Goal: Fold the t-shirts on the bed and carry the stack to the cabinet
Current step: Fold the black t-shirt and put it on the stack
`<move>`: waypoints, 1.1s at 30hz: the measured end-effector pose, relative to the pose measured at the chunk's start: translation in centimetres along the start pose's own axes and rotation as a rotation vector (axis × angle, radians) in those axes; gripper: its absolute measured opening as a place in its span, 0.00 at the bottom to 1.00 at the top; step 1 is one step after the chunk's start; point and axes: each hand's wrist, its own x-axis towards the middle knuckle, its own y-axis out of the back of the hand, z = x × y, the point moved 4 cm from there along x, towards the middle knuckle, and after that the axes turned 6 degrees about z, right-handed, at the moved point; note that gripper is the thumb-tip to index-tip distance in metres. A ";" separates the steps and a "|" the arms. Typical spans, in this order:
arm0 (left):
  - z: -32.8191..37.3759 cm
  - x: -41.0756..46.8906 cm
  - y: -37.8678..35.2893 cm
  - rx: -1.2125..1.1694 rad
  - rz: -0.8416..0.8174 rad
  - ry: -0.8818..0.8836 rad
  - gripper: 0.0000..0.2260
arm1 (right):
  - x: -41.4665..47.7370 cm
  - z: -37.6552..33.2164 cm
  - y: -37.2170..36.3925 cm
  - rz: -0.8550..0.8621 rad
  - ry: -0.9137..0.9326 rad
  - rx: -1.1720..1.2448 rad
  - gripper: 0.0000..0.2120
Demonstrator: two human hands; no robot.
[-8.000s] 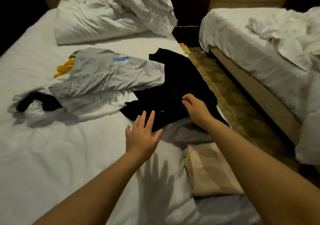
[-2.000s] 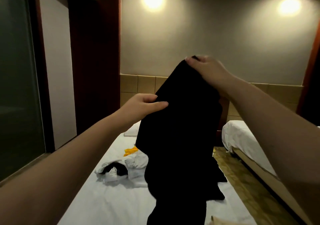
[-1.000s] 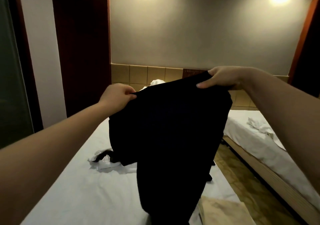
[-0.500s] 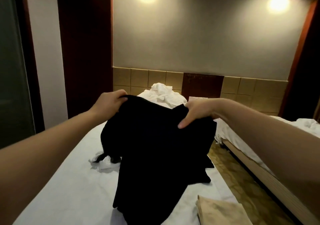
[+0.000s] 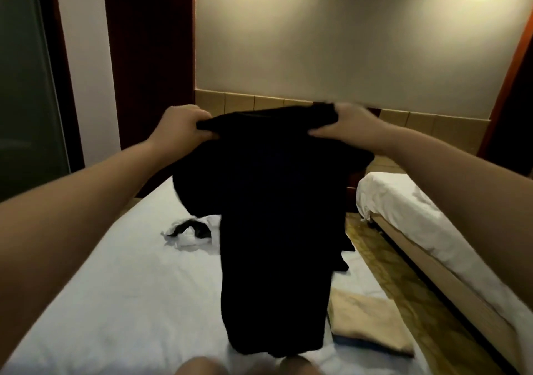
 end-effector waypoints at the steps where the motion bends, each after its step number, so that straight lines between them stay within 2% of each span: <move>1: 0.0 -0.3 0.1 -0.005 0.025 0.006 0.07 | 0.0 -0.5 1.0 0.082 0.041 0.016 0.09; 4: 0.8 -0.3 0.8 -0.003 0.045 0.024 0.08 | 0.1 -1.1 1.6 0.103 0.113 -0.135 0.12; 6: 1.7 0.3 1.7 -0.021 0.061 0.002 0.07 | 0.2 -1.2 2.6 0.229 0.126 -0.048 0.17; 8: 2.3 1.0 2.8 -0.031 0.030 0.023 0.08 | -0.1 -1.3 2.8 0.246 0.113 0.020 0.17; 10: 2.7 1.4 3.6 -0.054 -0.071 0.057 0.10 | -0.3 -1.2 2.9 0.196 0.077 0.103 0.15; 13: 2.5 1.7 4.5 -0.206 -0.141 0.120 0.08 | -0.6 -1.5 2.9 0.035 0.052 0.245 0.13; 18: 0.6 2.7 2.6 -0.322 -0.282 0.218 0.08 | 1.5 -0.6 2.7 -0.051 0.036 0.109 0.16; 21: -1.7 3.5 -1.1 -0.315 -0.389 0.304 0.06 | 4.1 1.6 0.6 -0.091 0.009 -0.117 0.12; 24: -4.9 4.8 -6.6 -0.253 -0.445 0.437 0.07 | 7.5 5.4 -2.8 -0.119 -0.034 -0.268 0.14; 26: -7.3 6.0 -10.4 -0.186 -0.402 0.497 0.10 | 10.0 8.2 -5.4 -0.074 -0.032 -0.324 0.13; 28: -9.1 8.0 -13.2 -0.139 -0.257 0.497 0.10 | 13.1 10.6 -6.8 0.037 -0.030 -0.307 0.08; 30: -10.1 11.0 -14.6 -0.104 -0.113 0.461 0.10 | 16.3 12.0 -6.5 0.170 -0.043 -0.305 0.09; 33: -10.4 16.2 -14.5 -0.053 -0.002 0.372 0.14 | 20.2 11.9 -3.9 0.350 0.003 -0.367 0.11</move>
